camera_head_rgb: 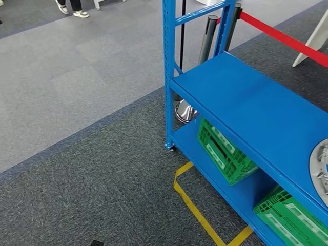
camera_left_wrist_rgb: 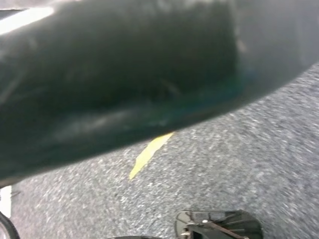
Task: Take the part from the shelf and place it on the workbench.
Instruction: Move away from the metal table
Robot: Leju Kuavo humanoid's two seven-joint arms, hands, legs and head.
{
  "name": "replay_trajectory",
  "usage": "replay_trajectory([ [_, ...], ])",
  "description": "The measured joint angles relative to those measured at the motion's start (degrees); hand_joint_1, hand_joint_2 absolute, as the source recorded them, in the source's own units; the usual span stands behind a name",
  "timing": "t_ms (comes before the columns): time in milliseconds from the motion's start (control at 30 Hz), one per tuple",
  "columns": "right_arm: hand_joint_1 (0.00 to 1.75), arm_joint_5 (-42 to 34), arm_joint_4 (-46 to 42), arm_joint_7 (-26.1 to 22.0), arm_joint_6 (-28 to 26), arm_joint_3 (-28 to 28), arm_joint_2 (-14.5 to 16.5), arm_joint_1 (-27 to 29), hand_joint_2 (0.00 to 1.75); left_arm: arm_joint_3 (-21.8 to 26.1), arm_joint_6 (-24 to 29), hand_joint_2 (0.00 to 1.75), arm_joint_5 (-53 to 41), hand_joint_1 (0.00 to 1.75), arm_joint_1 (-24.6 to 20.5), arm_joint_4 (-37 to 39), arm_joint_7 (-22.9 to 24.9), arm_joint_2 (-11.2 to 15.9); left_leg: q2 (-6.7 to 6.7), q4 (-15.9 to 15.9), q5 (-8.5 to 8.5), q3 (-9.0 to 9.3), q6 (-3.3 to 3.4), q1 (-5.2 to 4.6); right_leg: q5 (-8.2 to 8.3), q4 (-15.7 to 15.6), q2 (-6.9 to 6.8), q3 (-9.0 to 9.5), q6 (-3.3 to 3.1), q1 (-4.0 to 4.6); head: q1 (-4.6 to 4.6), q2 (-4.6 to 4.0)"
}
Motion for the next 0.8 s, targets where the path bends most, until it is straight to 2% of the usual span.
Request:
replay_trajectory([
  [33,0.0,-0.01,0.0,-0.04,0.01,-0.01,-0.05,-0.02,0.0,0.22,0.09,0.0,0.01,0.0,-0.15,0.12,-0.13,0.02,-1.34,-3.73,2.06,1.51,0.41,-0.14,0.0,0.01,0.75,0.08,0.02,0.05,0.02,0.0],
  [67,0.0,-0.04,0.0,-0.1,0.02,0.0,-0.08,-0.09,0.0,0.44,0.21,0.0,0.02,0.0,-0.29,0.24,-0.26,0.02,-2.6,-7.07,3.42,2.84,0.7,-0.19,0.01,0.09,1.49,0.01,0.1,0.07,0.03,0.0],
  [100,0.0,-0.07,0.0,-0.14,0.03,0.0,-0.1,-0.17,0.0,0.67,0.33,0.0,0.02,0.0,-0.41,0.37,-0.39,0.04,-3.59,-9.27,3.99,3.68,0.84,-0.24,0.08,0.17,2.12,-0.22,0.27,0.01,0.0,0.0],
  [133,0.0,-0.1,0.0,-0.19,0.05,0.0,-0.12,-0.2,0.0,0.9,0.46,0.0,0.02,0.0,-0.54,0.5,-0.49,0.07,-4.07,-10.19,3.86,3.99,0.89,-0.27,0.2,0.21,2.71,-0.53,0.51,-0.09,0.01,0.0],
  [167,0.0,-0.12,0.0,-0.21,0.07,0.01,-0.15,-0.19,0.0,1.14,0.58,0.0,0.02,0.0,-0.64,0.64,-0.56,0.09,-3.68,-10.71,3.8,4.11,0.92,-0.28,0.35,0.2,3.34,-0.95,0.83,-0.21,-0.03,0.0],
  [200,0.0,-0.15,0.0,-0.23,0.08,0.01,-0.23,-0.13,0.0,1.35,0.68,0.0,0.01,0.0,-0.74,0.76,-0.6,0.12,-3.06,-11.05,3.89,4.2,1.04,-0.25,0.34,0.31,3.24,-1.32,1.11,-0.31,-0.02,0.0],
  [233,0.0,-0.2,0.0,-0.25,0.1,0.01,-0.31,-0.06,0.0,1.56,0.77,0.0,0.0,0.0,-0.84,0.87,-0.61,0.13,-2.41,-11.43,4.05,4.33,1.25,-0.2,-0.01,0.8,2.25,-1.77,1.34,-0.28,0.08,0.0],
  [267,0.0,-0.27,0.0,-0.27,0.1,0.01,-0.4,-0.1,0.0,1.73,0.84,0.0,-0.03,0.0,-0.91,0.98,-0.63,0.14,-1.64,-11.8,4.2,4.45,1.51,-0.13,-0.97,2.28,0.7,-2.67,1.55,-0.2,0.22,0.0],
  [333,0.0,-0.46,0.0,-0.27,0.14,0.01,-0.57,-0.4,0.0,2.06,0.94,0.0,-0.14,0.0,-0.97,1.19,-0.65,0.2,0.06,-12.08,4.28,4.53,1.83,-0.17,-4.27,8.44,-2.55,-5.78,1.98,-0.18,0.44,0.0],
  [367,0.0,-0.54,0.0,-0.22,0.17,0.01,-0.65,-0.56,0.0,2.25,0.98,0.0,-0.25,0.0,-0.96,1.31,-0.59,0.24,1.0,-12.06,4.24,4.5,1.91,-0.22,-5.89,12.19,-3.2,-7.68,2.25,-0.3,0.49,0.0],
  [400,0.0,-0.63,0.0,-0.15,0.26,0.01,-0.73,-0.62,0.0,2.45,1.01,0.0,-0.38,0.0,-0.95,1.43,-0.46,0.28,1.93,-12.04,4.19,4.49,1.9,-0.24,-6.69,14.88,-3.48,-9.01,2.51,-0.46,0.47,0.0],
  [433,0.0,-0.76,0.0,-0.07,0.36,0.01,-0.8,-0.59,0.0,2.63,1.02,0.0,-0.52,0.0,-0.98,1.53,-0.27,0.3,2.77,-12.03,4.13,4.49,1.87,-0.24,-6.5,15.79,-3.69,-9.42,2.74,-0.62,0.48,0.0],
  [467,0.0,-0.92,0.0,-0.01,0.46,-0.01,-0.85,-0.51,0.0,2.78,1.03,0.0,-0.67,0.0,-1.03,1.63,0.03,0.31,3.52,-12.01,4.06,4.54,1.77,-0.21,-5.25,14.33,-3.98,-8.59,2.91,-0.78,0.49,0.0],
  [500,0.0,-1.07,0.0,0.02,0.56,-0.02,-0.9,-0.45,0.0,2.91,1.02,0.0,-0.84,0.0,-1.1,1.73,0.34,0.31,4.22,-11.98,3.95,4.64,1.62,-0.16,-3.31,10.82,-4.62,-6.64,3.03,-0.91,0.49,0.0],
  [567,0.0,-1.24,0.01,0.03,0.76,-0.05,-0.93,-0.57,0.0,3.12,1.02,0.0,-1.18,0.0,-1.21,1.92,0.89,0.38,5.38,-11.82,3.62,4.88,1.08,-0.3,-0.74,3.08,-7.21,-2.33,2.85,-0.83,0.49,0.0],
  [600,0.0,-1.25,0.02,0.03,0.85,-0.06,-0.94,-0.7,0.0,3.22,1.02,0.0,-1.3,0.0,-1.27,1.99,1.06,0.44,5.87,-11.73,3.48,5.02,0.77,-0.43,-0.28,0.83,-8.03,-1.02,2.53,-0.73,0.46,0.0],
  [633,0.0,-1.25,0.02,0.03,0.94,-0.06,-0.94,-0.8,0.0,3.29,1.02,0.0,-1.36,0.0,-1.33,2.05,1.16,0.5,6.32,-11.66,3.4,5.13,0.48,-0.56,-0.37,0.07,-8.38,-0.59,2.14,-0.58,0.42,0.0],
  [700,0.0,-1.25,0.02,0.04,1.01,-0.06,-0.94,-0.8,0.0,3.37,1.03,0.0,-1.4,0.0,-1.51,2.14,1.34,0.57,7.21,-11.61,3.25,5.36,-0.04,-0.51,-0.17,0.04,-7.14,-0.77,1.33,-0.49,0.4,0.0],
  [733,0.0,-1.26,0.02,0.05,1.01,-0.06,-0.94,-0.76,0.0,3.4,1.03,0.0,-1.42,0.0,-1.59,2.17,1.39,0.59,6.7,-11.24,2.82,5.36,-0.38,-0.34,-0.06,-0.05,-6.58,-0.78,0.98,-0.53,0.36,0.0],
  [767,0.0,-1.27,0.02,0.07,1.01,-0.06,-0.95,-0.76,0.0,3.43,1.02,0.0,-1.43,0.0,-1.64,2.21,1.43,0.6,5.54,-10.05,1.81,4.99,-0.7,-0.17,0.1,-0.18,-5.98,-0.76,0.61,-0.62,0.3,0.0],
  [800,0.0,-1.28,0.02,0.08,1.01,-0.06,-0.95,-0.82,0.0,3.47,1.02,0.0,-1.44,0.0,-1.65,2.28,1.45,0.61,4.0,-7.55,0.16,4.01,-0.96,-0.02,0.29,-0.28,-5.34,-0.58,0.27,-0.72,0.22,0.0],
])
